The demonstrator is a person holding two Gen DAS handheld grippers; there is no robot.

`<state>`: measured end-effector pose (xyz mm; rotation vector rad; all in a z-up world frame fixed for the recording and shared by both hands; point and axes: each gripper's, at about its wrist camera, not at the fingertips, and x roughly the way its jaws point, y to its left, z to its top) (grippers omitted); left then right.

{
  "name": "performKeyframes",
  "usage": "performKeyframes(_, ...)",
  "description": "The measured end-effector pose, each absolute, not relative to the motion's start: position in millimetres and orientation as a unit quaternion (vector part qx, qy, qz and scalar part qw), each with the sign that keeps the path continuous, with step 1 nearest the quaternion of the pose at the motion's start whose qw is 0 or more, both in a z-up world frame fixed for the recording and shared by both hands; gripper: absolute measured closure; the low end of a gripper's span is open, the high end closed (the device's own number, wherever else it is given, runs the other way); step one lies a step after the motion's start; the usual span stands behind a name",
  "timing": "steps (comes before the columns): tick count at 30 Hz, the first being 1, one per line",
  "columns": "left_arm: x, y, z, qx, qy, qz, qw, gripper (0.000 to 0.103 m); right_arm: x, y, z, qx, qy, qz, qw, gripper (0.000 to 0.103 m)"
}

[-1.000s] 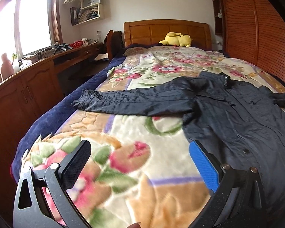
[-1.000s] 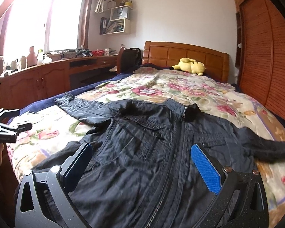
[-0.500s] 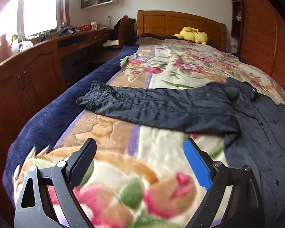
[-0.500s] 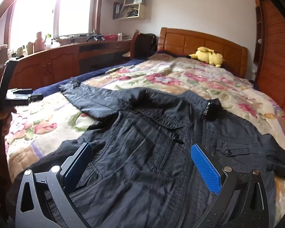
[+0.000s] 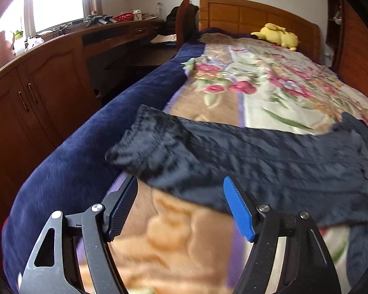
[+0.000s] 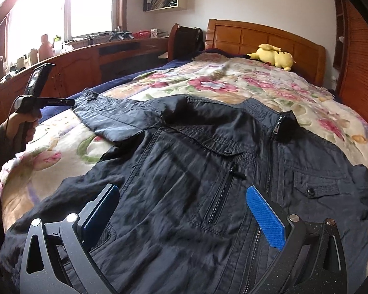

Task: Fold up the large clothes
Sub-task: 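Move the left tool to the jacket sleeve cuff and close on it, then carry the held sleeve across the jacket body and open the left tool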

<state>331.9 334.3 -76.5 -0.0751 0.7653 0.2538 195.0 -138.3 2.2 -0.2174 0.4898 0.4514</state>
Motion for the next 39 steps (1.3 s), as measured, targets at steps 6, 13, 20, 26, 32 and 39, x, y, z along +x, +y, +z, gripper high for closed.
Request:
performKeyframes(6, 353, 354, -81, -0.036, 0.380, 0.151, 0.912, 0.029, 200, -141, -4, -0.095, 0.243, 0.219, 0.940, 0.000)
performKeyframes(13, 364, 376, -96, -0.044, 0.394, 0.171, 0.902, 0.029, 202, -141, -7, -0.093, 0.245, 0.219, 0.940, 0.000)
performKeyframes(20, 373, 387, -115, -0.075, 0.420, 0.154, 0.891, 0.037, 203, -142, -8, -0.091, 0.250, 0.218, 0.939, 0.000)
performKeyframes(26, 367, 375, -109, -0.068, 0.423, 0.130, 0.894, 0.091, 204, -143, -7, -0.090, 0.254, 0.219, 0.938, 0.000)
performKeyframes(32, 333, 327, -58, -0.025, 0.380, 0.098, 0.920, 0.094, 193, -150, 1, -0.089, 0.243, 0.217, 0.941, 0.000)
performKeyframes(39, 292, 224, 16, 0.034, 0.323, 0.026, 0.945, 0.094, 164, -183, 13, -0.079, 0.224, 0.205, 0.949, 0.000)
